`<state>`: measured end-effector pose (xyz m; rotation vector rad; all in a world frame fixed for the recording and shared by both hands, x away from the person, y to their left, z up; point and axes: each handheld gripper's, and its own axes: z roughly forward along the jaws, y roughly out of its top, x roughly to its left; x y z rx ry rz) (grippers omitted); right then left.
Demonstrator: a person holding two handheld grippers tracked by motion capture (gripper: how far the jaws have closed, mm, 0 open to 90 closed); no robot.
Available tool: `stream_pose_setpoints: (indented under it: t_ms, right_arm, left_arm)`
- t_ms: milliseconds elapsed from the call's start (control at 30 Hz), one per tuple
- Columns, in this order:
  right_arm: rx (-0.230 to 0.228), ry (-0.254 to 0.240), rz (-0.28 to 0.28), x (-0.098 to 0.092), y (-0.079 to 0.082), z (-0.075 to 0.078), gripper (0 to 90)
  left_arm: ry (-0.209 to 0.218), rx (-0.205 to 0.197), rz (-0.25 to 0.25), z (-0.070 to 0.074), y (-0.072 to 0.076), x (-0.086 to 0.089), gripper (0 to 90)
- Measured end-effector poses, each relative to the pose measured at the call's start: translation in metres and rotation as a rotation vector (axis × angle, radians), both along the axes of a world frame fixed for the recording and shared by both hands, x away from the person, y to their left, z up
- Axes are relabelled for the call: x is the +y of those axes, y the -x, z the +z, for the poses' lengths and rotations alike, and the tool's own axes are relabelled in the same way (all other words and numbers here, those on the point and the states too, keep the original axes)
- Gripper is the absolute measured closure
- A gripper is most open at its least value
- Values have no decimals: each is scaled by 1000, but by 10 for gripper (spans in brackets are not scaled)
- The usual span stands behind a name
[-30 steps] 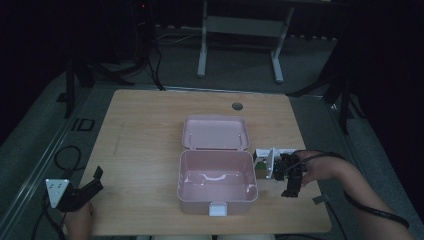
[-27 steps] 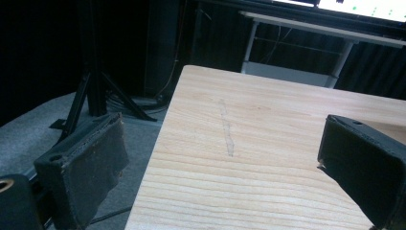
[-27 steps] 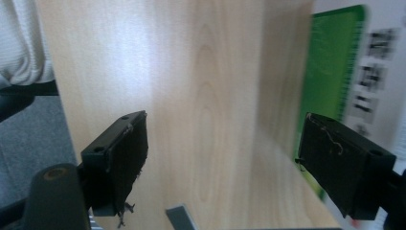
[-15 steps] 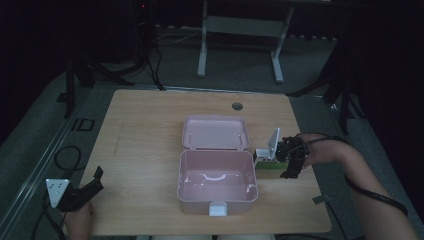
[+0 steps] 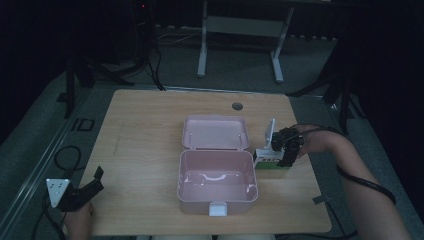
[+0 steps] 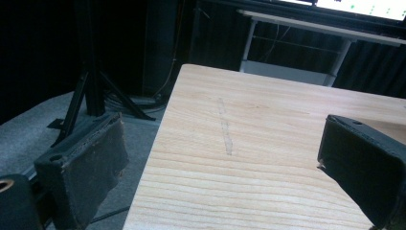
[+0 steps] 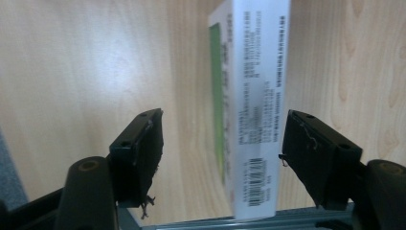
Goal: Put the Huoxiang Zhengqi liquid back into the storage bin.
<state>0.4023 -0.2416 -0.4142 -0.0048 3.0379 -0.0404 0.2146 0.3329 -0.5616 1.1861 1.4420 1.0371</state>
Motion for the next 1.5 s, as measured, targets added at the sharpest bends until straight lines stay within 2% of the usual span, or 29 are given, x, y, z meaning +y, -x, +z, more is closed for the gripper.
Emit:
stream_pose_setpoints:
  t_ms: [233, 600, 833, 1133, 1300, 1500]
  right_arm:
    - [-5, 22, -2, 4, -13, -11, 356]
    - [33, 43, -15, 5, -25, -32, 459]
    - [50, 52, -25, 4, -29, -44, 559]
    - [64, 57, -12, 5, -30, -46, 608]
    - [75, 80, -16, 5, -28, -44, 616]
    - [72, 63, -15, 3, -23, -38, 616]
  left_arm:
    - [-3, 2, -4, 0, 0, 0, 30]
    - [-5, 2, -7, 0, -1, 0, 30]
    - [-8, 5, -7, 0, -1, -1, 30]
    - [-10, 7, -5, 0, -1, -1, 30]
    - [-9, 8, -4, 0, -1, -1, 30]
    - [-11, 9, -3, 0, -1, -1, 30]
